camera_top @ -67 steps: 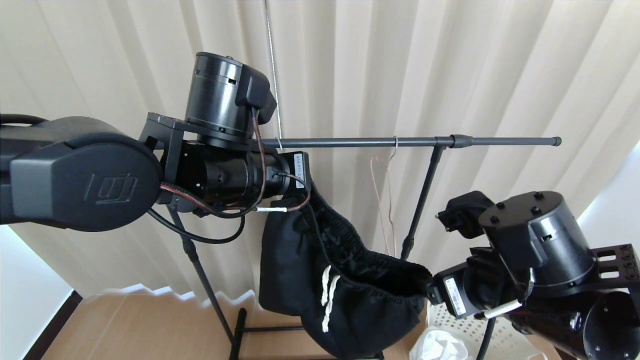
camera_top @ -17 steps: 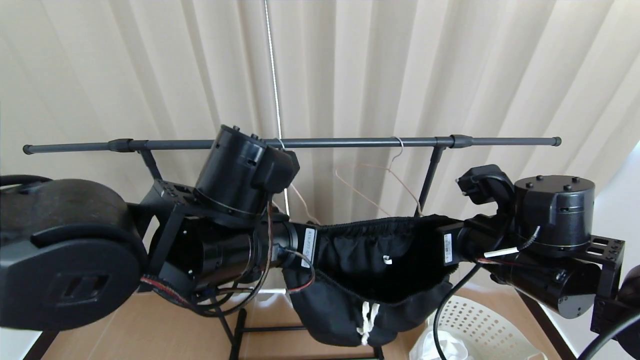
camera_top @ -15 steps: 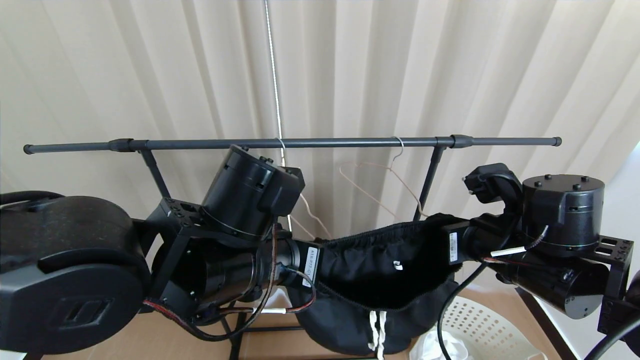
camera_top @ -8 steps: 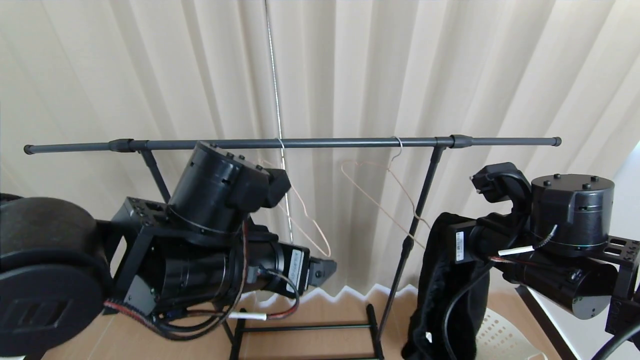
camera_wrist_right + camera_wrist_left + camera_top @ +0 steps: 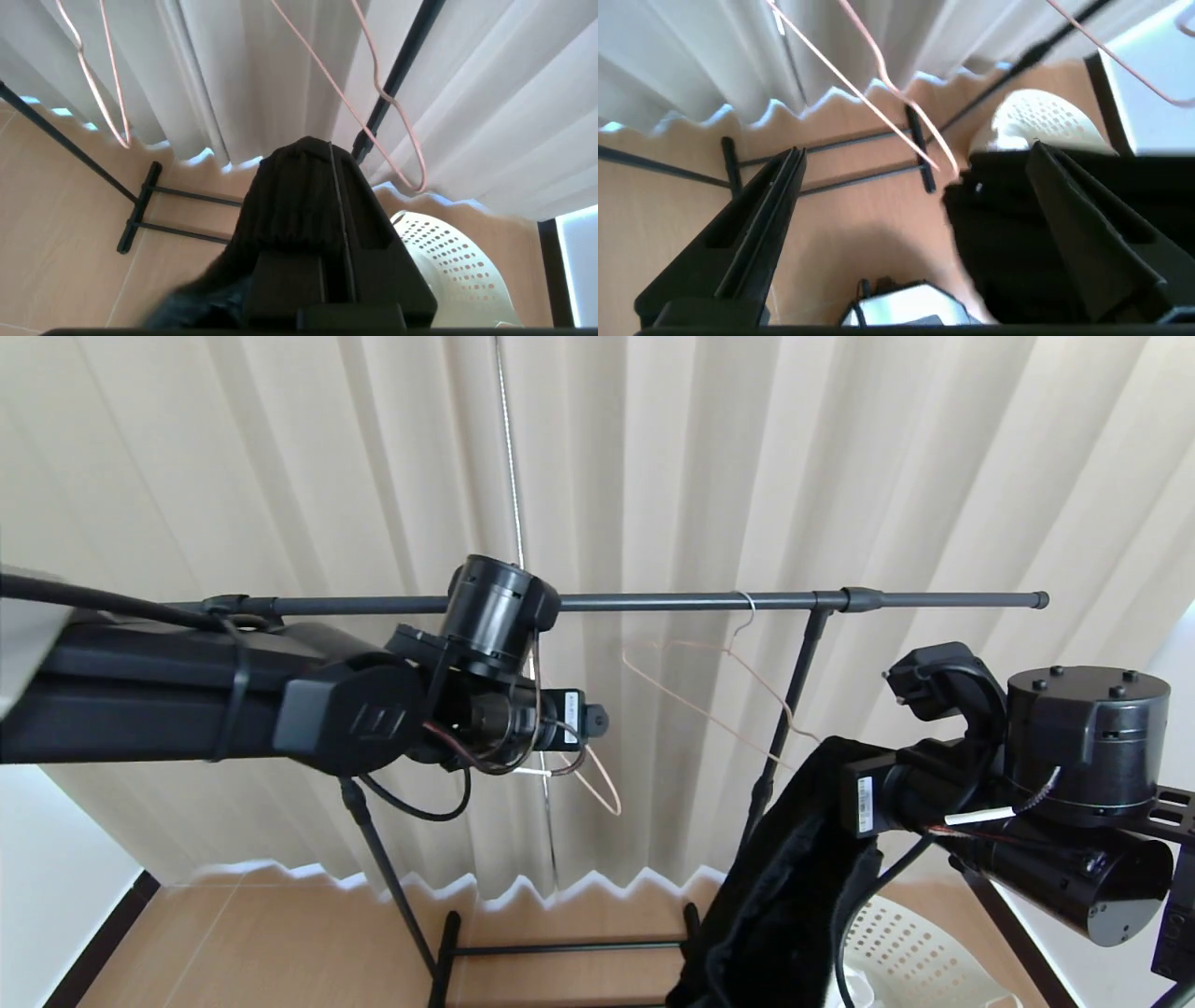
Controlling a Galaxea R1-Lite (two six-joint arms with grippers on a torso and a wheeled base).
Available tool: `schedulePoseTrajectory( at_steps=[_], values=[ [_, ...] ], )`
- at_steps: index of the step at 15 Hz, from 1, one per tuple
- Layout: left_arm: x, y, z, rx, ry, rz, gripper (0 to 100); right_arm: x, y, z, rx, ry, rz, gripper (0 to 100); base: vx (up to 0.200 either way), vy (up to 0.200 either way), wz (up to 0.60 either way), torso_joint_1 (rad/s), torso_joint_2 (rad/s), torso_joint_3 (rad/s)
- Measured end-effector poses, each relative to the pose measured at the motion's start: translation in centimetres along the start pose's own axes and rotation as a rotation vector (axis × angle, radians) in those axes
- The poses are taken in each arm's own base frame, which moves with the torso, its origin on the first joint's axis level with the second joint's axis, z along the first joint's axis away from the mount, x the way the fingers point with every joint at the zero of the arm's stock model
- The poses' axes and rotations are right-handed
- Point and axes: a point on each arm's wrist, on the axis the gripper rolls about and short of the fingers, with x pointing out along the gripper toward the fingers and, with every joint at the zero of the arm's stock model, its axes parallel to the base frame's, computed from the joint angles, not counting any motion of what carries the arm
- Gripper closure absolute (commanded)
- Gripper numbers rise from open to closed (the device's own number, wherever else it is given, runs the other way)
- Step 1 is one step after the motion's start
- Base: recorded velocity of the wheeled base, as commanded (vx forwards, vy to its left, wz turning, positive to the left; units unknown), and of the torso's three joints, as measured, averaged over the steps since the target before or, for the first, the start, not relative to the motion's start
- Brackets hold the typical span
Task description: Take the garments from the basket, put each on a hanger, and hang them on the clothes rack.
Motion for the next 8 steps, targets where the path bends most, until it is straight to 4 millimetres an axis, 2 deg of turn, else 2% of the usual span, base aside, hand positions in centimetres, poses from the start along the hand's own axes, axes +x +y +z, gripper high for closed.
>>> schedulePoseTrajectory(
  at_steps=[3, 5, 8],
  values=[
    [4.3, -0.3, 0.7, -0.04, -0.022, 0.069, 0, 0.0, 0.0, 0.0, 0.0, -0.001, 0.002, 100, 0.0, 0.0, 0.0, 0.0, 0.0, 0.0],
    [6.5, 0.0, 0.8, -0.061, -0.022, 0.093, 0, 0.0, 0.1, 0.0, -0.001, -0.001, 0.003, 100, 0.0, 0.0, 0.0, 0.0, 0.0, 0.0],
    [8.8, 0.3, 0.2, -0.076, -0.002, 0.118, 0, 0.0, 0.1, 0.0, -0.001, 0.001, 0.003, 100, 0.0, 0.0, 0.0, 0.0, 0.0, 0.0]
  ],
)
